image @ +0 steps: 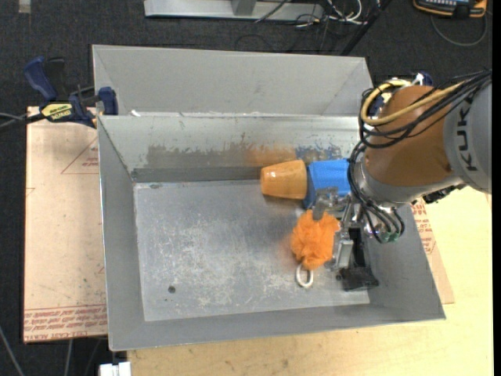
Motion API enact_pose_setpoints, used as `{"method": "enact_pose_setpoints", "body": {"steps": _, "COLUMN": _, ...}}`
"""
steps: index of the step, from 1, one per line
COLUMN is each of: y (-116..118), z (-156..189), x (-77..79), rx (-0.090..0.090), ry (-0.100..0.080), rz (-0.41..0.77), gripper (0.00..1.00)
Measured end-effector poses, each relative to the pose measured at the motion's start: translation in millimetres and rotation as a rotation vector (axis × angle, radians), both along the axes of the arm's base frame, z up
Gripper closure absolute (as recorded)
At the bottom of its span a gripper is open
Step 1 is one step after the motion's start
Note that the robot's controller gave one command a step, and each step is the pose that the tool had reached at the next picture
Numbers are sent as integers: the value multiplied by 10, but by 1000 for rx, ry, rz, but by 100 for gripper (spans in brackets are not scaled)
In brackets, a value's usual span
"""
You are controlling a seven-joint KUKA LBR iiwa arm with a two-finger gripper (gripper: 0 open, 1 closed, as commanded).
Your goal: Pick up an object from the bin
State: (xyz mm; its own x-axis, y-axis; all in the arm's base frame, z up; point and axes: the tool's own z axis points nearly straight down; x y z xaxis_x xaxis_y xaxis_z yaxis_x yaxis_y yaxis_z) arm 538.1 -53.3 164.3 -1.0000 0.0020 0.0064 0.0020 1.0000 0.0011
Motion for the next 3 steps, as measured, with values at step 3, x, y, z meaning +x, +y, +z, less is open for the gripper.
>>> {"method": "enact_pose_setpoints", "body": {"steps": 3, "y": -42, "z": 2, "x": -73, "rx": 0, "ry": -3, "rz": 161, "gripper": 0}}
